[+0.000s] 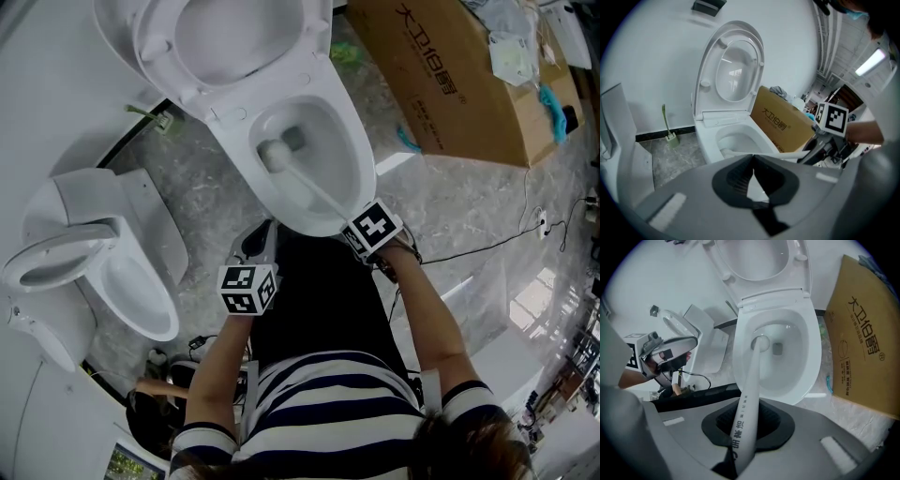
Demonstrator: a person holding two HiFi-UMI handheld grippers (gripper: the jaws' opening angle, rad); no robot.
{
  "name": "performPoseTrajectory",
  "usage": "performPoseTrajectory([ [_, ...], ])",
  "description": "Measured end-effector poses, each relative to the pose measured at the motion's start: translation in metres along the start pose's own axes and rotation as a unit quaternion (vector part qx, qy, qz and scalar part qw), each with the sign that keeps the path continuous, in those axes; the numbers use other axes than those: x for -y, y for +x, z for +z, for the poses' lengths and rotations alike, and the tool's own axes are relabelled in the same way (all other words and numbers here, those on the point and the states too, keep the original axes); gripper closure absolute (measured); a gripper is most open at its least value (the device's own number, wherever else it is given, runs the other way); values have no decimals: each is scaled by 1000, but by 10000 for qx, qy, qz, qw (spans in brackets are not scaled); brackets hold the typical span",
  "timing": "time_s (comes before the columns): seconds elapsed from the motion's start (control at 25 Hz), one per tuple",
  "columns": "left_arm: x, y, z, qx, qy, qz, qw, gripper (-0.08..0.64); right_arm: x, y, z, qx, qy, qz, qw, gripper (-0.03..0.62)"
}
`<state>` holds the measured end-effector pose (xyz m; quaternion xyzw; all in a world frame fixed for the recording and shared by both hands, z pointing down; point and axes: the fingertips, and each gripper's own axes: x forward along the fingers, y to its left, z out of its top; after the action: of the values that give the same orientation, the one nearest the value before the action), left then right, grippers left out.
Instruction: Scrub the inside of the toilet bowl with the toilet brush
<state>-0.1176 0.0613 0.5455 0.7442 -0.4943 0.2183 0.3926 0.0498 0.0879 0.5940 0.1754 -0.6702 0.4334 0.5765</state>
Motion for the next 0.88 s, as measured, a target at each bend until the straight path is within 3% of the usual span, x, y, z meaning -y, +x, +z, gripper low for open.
performPoseTrajectory([
  [0.4,2,8,9,52,25,-48,10000,560,9,8,28,625,483,-77,9968,538],
  [0.6,3,8,8,22,43,-44,10000,560,19,4,34,1050,974,-87,9897,538],
  [0.88,4,9,5,6,63,-52,10000,560,36,2,26,1236,1447,-238,9814,538],
])
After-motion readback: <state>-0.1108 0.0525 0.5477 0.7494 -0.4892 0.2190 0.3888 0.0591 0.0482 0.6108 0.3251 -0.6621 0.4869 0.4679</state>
